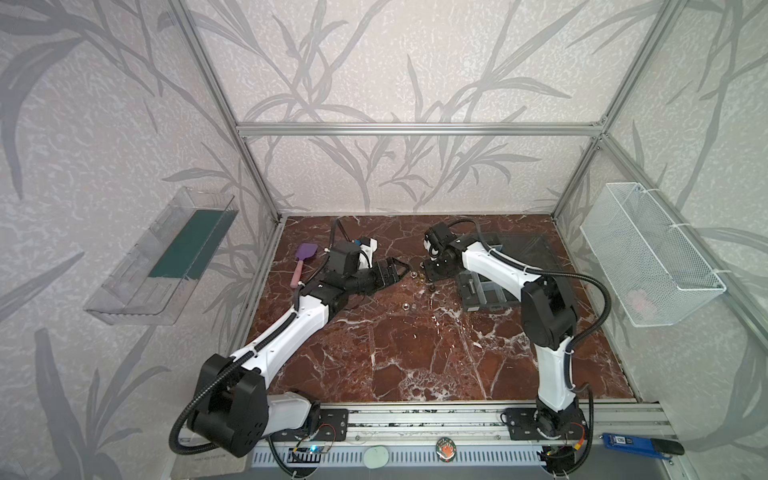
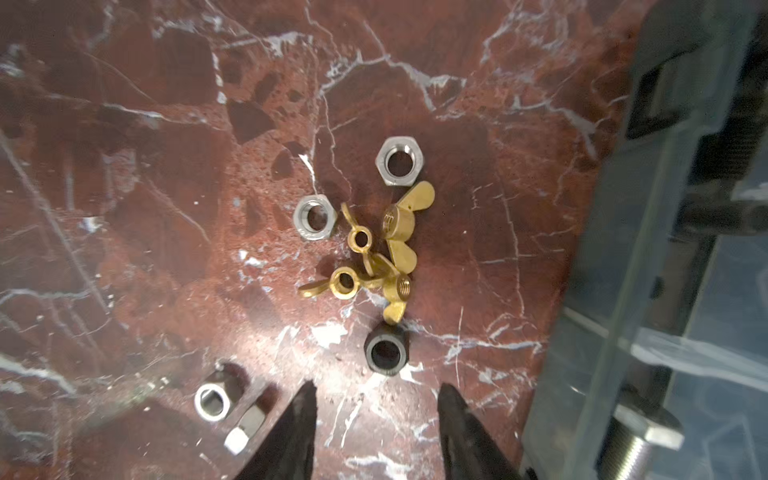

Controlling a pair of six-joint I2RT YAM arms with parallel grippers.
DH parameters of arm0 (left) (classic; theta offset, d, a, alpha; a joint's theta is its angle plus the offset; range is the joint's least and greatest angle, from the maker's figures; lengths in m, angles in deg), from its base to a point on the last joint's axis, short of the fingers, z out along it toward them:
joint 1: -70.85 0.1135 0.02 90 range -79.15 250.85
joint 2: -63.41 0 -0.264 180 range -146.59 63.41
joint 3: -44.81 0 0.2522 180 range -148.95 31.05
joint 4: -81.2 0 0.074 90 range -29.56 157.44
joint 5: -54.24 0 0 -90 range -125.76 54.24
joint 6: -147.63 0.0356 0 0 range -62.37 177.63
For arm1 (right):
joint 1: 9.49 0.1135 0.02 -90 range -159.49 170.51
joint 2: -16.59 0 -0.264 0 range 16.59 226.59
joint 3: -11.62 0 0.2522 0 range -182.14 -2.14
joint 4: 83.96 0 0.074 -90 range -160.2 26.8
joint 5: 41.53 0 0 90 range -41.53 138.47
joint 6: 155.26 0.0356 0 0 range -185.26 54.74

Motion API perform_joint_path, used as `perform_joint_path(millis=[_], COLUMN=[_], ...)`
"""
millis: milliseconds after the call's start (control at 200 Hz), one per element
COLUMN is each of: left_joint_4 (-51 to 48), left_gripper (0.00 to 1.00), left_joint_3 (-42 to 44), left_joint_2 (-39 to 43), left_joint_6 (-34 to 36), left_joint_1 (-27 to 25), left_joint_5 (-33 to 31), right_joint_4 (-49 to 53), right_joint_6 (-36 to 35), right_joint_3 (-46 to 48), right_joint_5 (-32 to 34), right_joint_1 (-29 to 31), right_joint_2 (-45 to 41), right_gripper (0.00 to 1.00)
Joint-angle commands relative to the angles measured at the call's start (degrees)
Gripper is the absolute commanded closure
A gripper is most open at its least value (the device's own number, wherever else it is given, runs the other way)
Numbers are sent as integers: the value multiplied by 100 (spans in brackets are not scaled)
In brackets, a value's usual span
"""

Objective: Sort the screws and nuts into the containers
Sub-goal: 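Move the open right gripper back over a black hex nut in the pile, then close the right gripper on the black hex nut and lift it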

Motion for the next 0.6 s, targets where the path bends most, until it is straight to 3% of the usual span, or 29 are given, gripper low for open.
perform_joint_path(millis=[0, 595], left_joint_4=[59, 193], left_gripper=[1, 1], left_joint_3=[81, 117], left_joint_2=[201, 31], left_joint_6=[-15, -97], left_joint_1=[48, 67], left_joint_5=[117, 176], right_joint_4=[277, 119], right_joint_6=[-36, -429], right_joint_3=[-225, -14], right_joint_5=[150, 123], right_joint_1=[-1, 74], right_joint_2=[218, 638], right_gripper=[51, 50])
